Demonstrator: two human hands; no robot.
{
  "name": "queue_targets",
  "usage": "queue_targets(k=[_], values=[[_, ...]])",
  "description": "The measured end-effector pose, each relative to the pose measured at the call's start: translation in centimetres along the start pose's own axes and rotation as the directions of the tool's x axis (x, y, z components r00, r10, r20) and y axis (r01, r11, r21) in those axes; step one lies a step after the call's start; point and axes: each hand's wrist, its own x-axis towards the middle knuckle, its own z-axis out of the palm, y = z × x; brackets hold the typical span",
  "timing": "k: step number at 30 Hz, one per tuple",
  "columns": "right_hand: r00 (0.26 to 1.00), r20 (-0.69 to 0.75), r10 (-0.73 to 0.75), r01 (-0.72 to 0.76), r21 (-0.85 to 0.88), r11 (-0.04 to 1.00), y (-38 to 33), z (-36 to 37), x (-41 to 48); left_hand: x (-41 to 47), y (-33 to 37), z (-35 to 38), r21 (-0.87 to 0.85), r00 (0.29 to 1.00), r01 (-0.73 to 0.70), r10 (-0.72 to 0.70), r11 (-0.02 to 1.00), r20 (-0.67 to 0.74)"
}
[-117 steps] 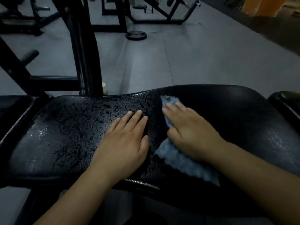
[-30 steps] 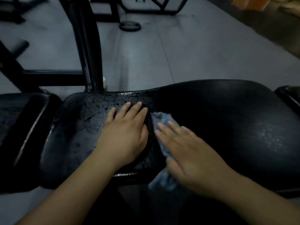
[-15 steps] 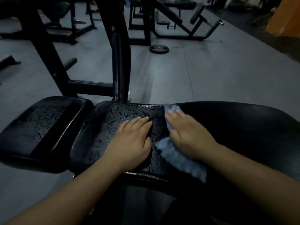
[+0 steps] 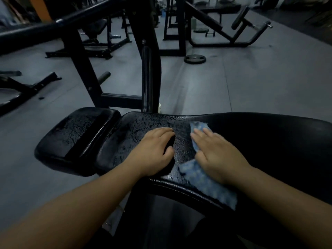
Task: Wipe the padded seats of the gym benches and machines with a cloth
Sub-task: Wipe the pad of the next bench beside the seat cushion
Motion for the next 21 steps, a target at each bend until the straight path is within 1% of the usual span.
queue_targets(k=[2, 3, 5, 7, 8, 9, 10, 11, 13, 15, 16, 17, 18, 20, 21], values=[[0.997, -0.054, 0.057, -0.058, -0.013, 0.998, -1.0, 0.2, 2.2, 0.1, 0.1, 0.1, -0.003, 1.0, 0.007, -0.007, 1.0, -0.003], [0.996, -0.061, 0.058, -0.059, -0.012, 0.998, -2.0, 0.5, 2.7, 0.1, 0.0, 0.2, -0.007, 1.0, 0.002, -0.002, 1.0, -0.007], [0.997, -0.067, -0.036, 0.036, -0.004, 0.999, -3.9, 1.2, 1.8, 0.0, -0.3, 0.3, -0.021, 1.0, -0.013, 0.012, 1.0, -0.019], [0.989, -0.026, -0.147, 0.148, 0.019, 0.989, -4.6, 1.2, -0.4, 0.3, -0.8, 0.2, -0.016, 0.999, -0.035, 0.035, 0.999, -0.008], [0.985, 0.011, -0.173, 0.173, 0.021, 0.985, -4.3, 0.9, -1.2, 0.5, -1.3, 0.3, 0.006, 0.998, -0.059, 0.059, 0.998, 0.002], [0.985, 0.038, -0.169, 0.169, 0.01, 0.986, -3.7, 0.6, -1.3, 0.6, -1.7, 0.2, 0.036, 0.996, -0.088, 0.088, 0.995, 0.007], [0.989, 0.044, -0.143, 0.143, -0.008, 0.99, -2.8, 0.5, -0.6, 0.5, -2.2, 0.2, 0.071, 0.995, -0.101, 0.1, 0.992, 0.017], [0.995, 0.029, -0.098, 0.099, -0.021, 0.995, -2.0, 0.4, 0.5, 0.3, -2.7, 0.1, 0.102, 0.996, -0.087, 0.083, 0.991, 0.038], [1.0, -0.021, 0.009, -0.01, -0.033, 0.999, -1.1, 0.3, 4.1, -0.3, -4.0, -0.1, 0.145, 0.997, -0.01, -0.002, 0.989, 0.081], [0.997, -0.052, 0.066, -0.068, -0.042, 0.997, -1.9, 0.7, 7.7, -1.1, -5.2, -0.5, 0.137, 0.995, 0.054, -0.065, 0.989, 0.072], [0.996, -0.055, 0.068, -0.07, -0.049, 0.996, -2.9, 0.9, 8.8, -1.3, -5.7, -0.7, 0.113, 0.994, 0.077, -0.084, 0.991, 0.064], [0.997, -0.054, 0.046, -0.049, -0.054, 0.997, -4.1, 1.2, 9.2, -1.5, -6.0, -0.9, 0.086, 0.994, 0.094, -0.099, 0.992, 0.055], [0.999, -0.05, -0.008, 0.005, -0.055, 0.998, -5.3, 1.4, 8.6, -1.4, -6.3, -0.9, 0.063, 0.993, 0.104, -0.107, 0.993, 0.047], [0.984, -0.042, -0.171, 0.17, -0.03, 0.985, -6.9, 1.8, 5.7, -1.1, -6.5, -0.8, 0.055, 0.993, 0.107, -0.109, 0.993, 0.036], [0.974, -0.023, -0.226, 0.226, 0.002, 0.974, -7.1, 1.6, 3.9, -0.9, -6.5, -0.7, 0.066, 0.994, 0.101, -0.103, 0.993, 0.034]])
